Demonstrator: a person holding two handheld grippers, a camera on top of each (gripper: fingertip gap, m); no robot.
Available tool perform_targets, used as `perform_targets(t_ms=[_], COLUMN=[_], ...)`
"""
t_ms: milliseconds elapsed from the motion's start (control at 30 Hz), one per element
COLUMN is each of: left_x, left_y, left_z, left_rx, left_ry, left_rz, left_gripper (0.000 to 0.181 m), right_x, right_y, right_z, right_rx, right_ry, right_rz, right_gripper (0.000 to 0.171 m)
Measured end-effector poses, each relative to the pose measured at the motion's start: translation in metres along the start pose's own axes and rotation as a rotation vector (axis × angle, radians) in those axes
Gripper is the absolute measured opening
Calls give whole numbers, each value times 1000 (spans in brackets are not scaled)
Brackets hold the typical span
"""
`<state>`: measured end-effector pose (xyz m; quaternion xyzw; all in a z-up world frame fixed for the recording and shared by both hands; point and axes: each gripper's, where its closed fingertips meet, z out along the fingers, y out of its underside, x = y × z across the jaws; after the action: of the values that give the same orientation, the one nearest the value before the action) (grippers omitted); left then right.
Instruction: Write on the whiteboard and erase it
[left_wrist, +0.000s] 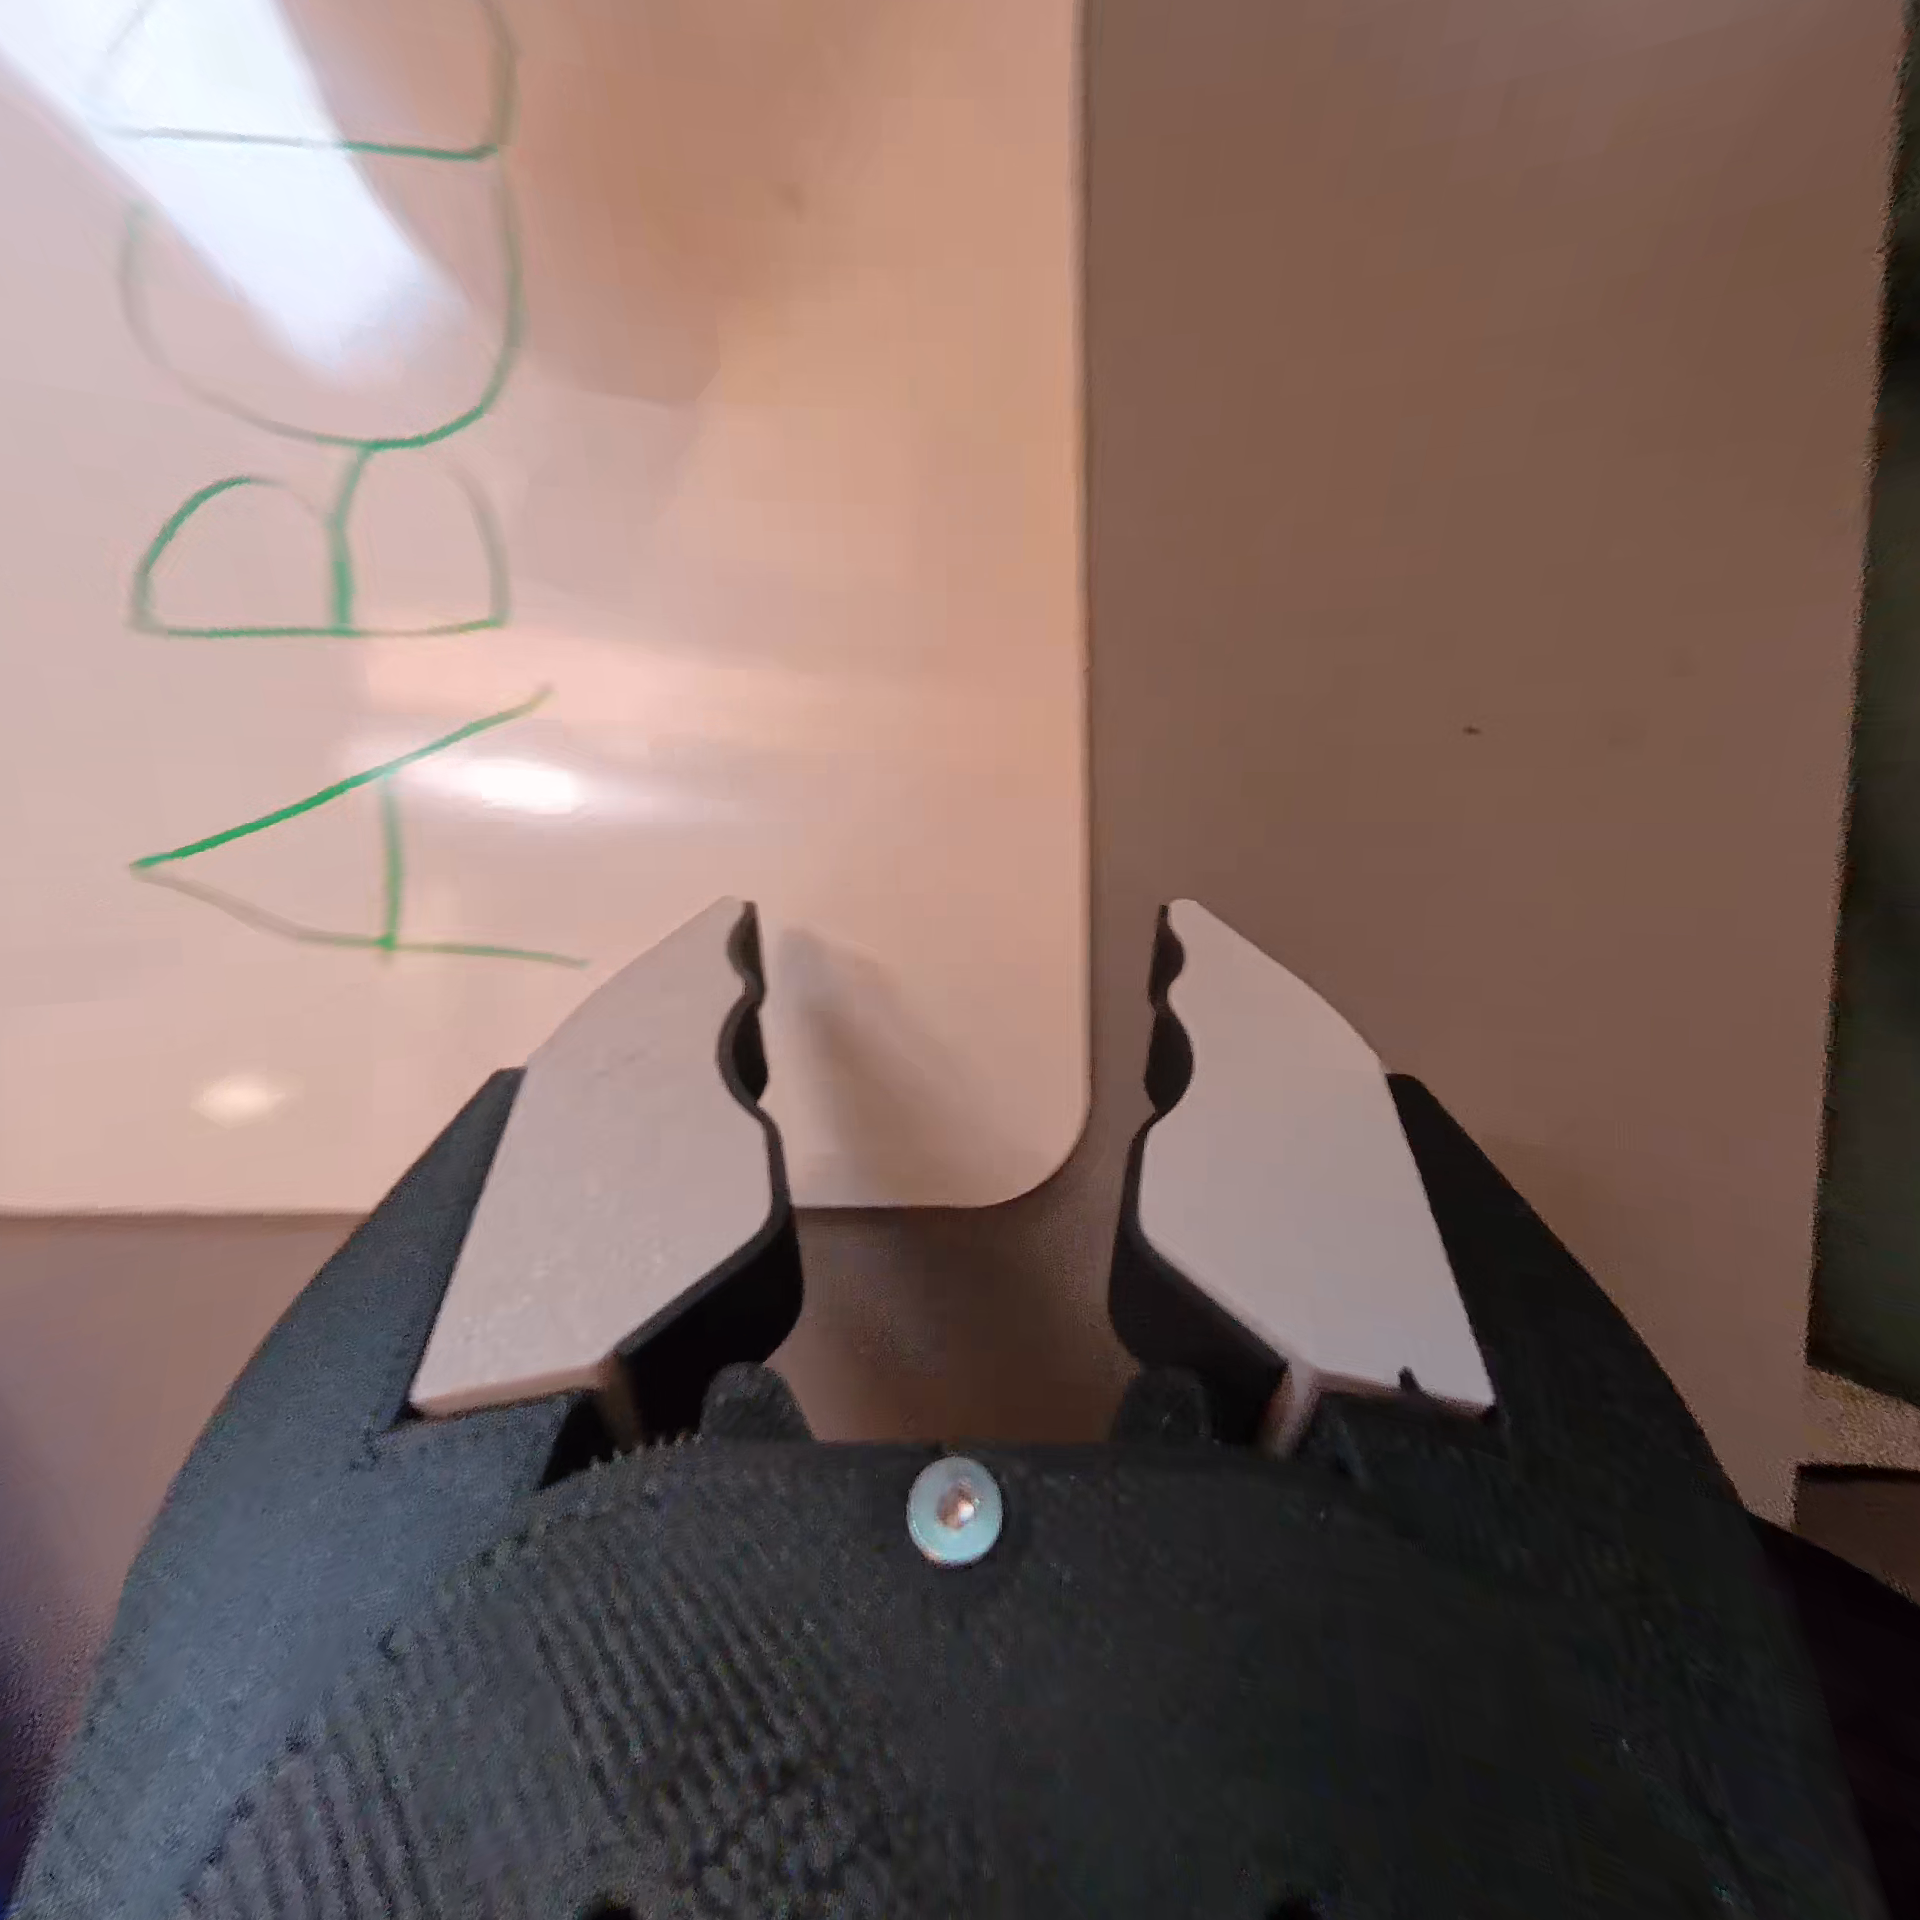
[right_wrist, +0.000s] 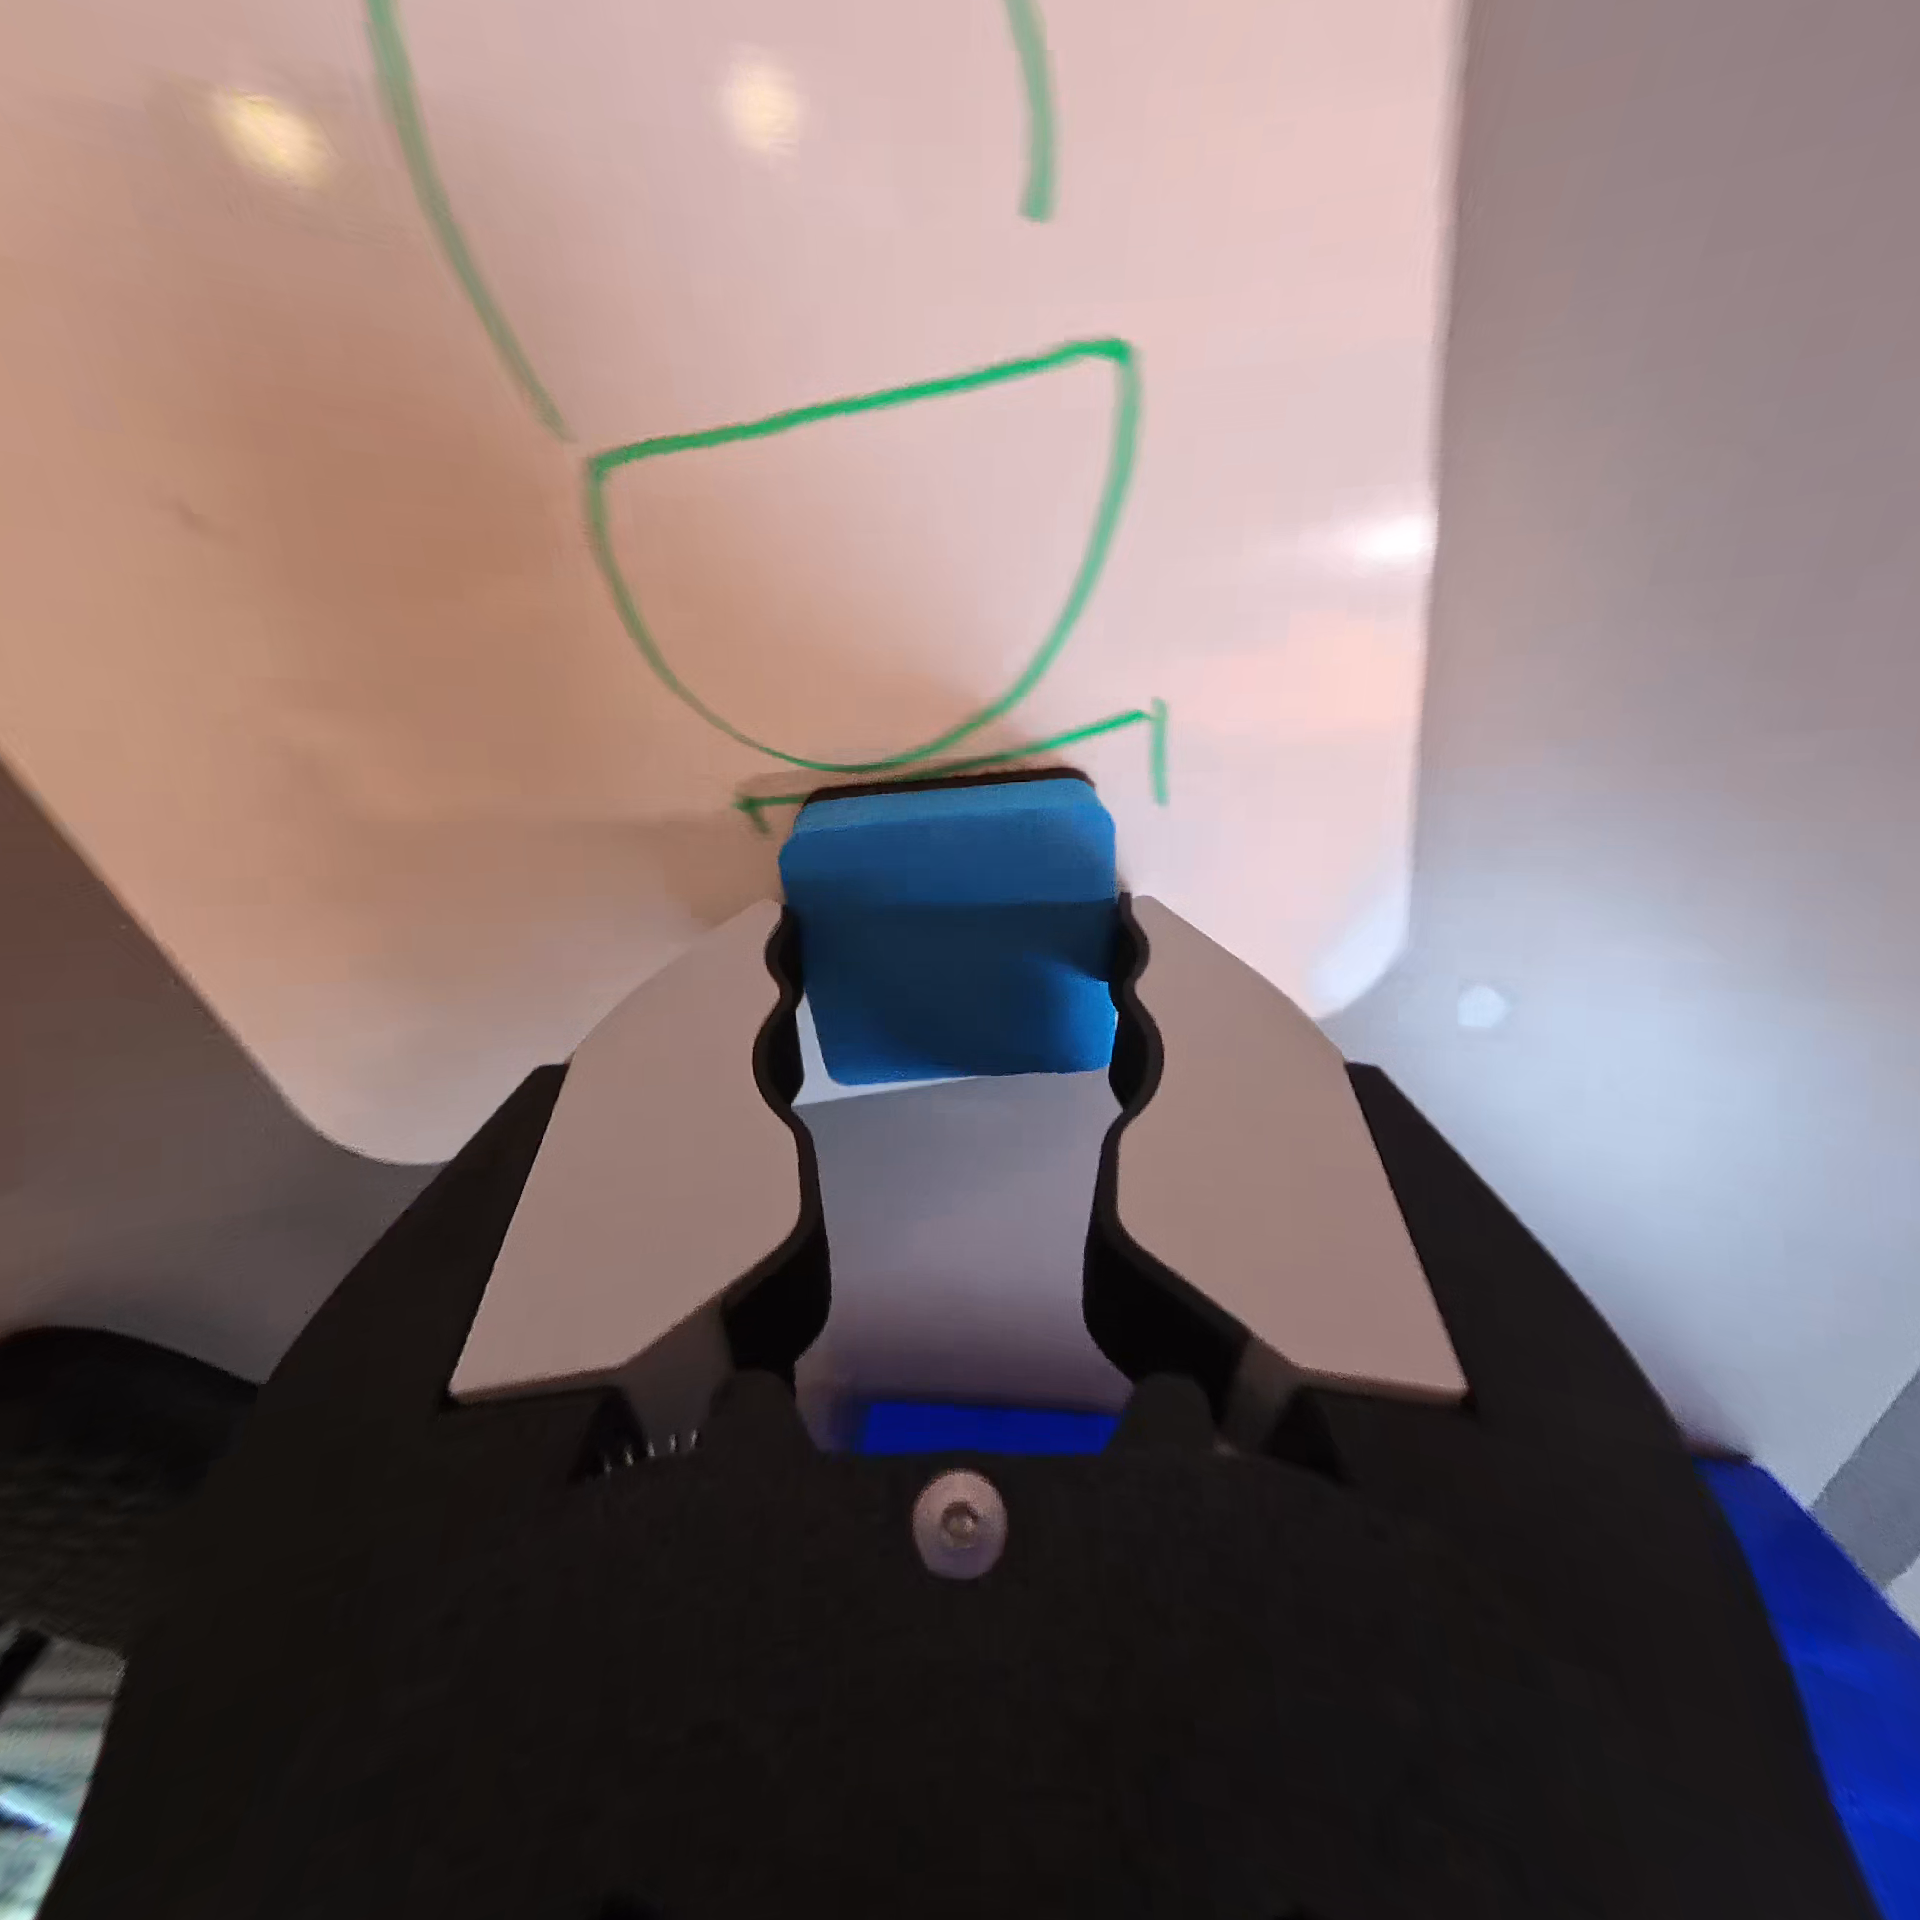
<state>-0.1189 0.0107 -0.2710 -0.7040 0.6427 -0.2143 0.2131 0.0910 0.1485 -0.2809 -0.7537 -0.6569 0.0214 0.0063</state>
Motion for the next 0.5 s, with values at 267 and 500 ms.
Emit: perform_targets(t_ms=[267, 500], left_x=[-34, -34], left_y=[22, 23], left_z=[-1, -2], left_rx=[-81, -90], left_ry=[-62, -86], left_rz=[-103, -105], left_gripper=[100, 96], right_x=[19, 11], right_y=[-5, -20], right_z=[1, 2], right_rx=[10, -17], right_ry=[32, 33], right_rz=[50, -31], right_gripper=[58, 58])
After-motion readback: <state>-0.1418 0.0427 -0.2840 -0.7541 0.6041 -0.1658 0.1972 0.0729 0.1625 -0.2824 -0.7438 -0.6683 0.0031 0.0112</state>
